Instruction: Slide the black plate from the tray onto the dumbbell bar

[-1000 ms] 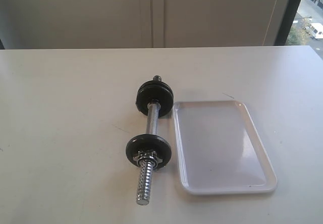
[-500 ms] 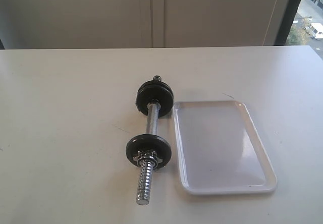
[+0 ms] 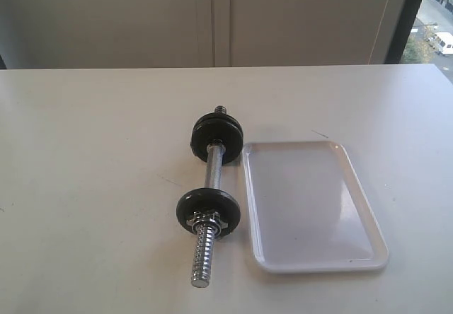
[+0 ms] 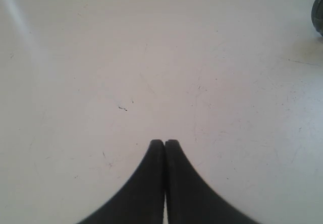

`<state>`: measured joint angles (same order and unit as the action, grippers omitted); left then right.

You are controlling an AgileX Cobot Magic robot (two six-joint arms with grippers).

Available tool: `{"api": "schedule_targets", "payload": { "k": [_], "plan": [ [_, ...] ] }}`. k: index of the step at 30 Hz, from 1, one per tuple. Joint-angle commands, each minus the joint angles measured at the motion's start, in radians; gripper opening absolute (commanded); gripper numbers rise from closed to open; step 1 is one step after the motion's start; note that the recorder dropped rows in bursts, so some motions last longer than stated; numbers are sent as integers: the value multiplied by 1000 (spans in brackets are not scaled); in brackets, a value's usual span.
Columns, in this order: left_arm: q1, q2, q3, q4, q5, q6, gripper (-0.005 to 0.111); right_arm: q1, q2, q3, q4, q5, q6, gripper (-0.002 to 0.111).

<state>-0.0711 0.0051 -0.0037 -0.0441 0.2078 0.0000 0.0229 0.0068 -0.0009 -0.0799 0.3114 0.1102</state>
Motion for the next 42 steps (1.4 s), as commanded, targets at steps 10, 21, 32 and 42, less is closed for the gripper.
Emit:
{"api": "schedule_targets", "payload": {
  "k": [10,21,32,42],
  "plan": [
    [0,-5,4,-11,3,0,0,-5,-7,1,2,-2,4,0],
    [0,-5,4,-11,3,0,0,-5,-7,1,2,0,4,0],
    [42,-5,4,-11,3,0,0,-5,-7,1,2,2,4,0],
    [41,-5,4,-11,1,0,0,40,-7,1,2,2,4,0]
  ]
}}
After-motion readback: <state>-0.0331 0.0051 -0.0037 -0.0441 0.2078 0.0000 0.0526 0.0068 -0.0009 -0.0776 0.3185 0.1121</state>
